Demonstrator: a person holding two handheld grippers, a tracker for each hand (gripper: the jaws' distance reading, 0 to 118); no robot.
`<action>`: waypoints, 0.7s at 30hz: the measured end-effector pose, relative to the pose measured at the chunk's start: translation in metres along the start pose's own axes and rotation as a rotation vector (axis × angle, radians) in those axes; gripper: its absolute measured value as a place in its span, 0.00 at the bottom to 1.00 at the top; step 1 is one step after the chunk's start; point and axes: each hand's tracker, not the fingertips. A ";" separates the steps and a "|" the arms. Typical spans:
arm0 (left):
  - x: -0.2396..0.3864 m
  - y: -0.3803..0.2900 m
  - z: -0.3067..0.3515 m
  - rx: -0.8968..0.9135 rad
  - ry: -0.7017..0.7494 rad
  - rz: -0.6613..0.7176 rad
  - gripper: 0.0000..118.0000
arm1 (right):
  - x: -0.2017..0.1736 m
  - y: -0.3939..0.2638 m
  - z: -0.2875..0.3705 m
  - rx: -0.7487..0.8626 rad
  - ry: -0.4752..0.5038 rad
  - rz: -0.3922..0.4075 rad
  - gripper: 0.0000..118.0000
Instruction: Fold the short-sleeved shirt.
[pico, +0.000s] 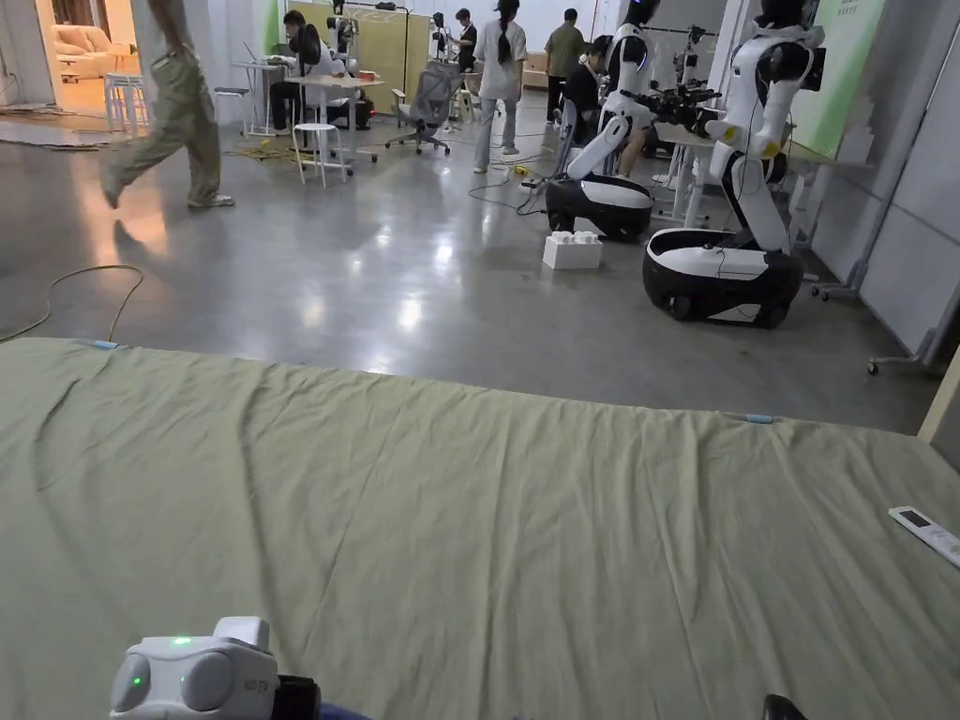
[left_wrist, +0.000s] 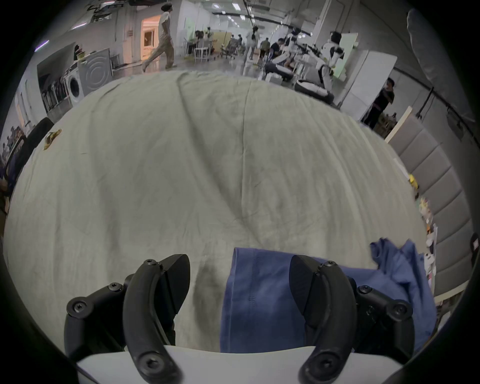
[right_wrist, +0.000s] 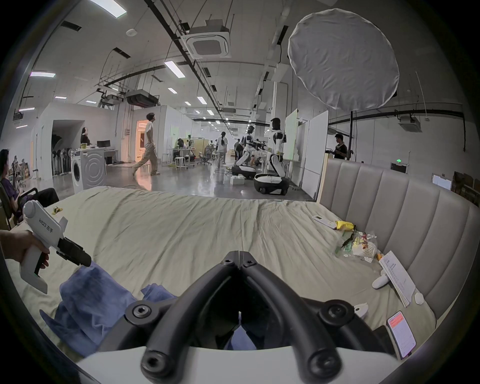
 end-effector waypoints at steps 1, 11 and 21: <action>0.003 -0.002 -0.005 -0.022 0.022 -0.026 0.68 | 0.001 -0.002 -0.001 -0.007 -0.002 -0.002 0.00; 0.036 -0.021 -0.004 0.034 0.138 -0.189 0.29 | 0.005 -0.018 -0.008 -0.068 -0.007 -0.030 0.00; 0.017 -0.027 0.016 0.113 0.051 -0.146 0.04 | 0.036 -0.020 -0.024 -0.174 -0.042 -0.091 0.00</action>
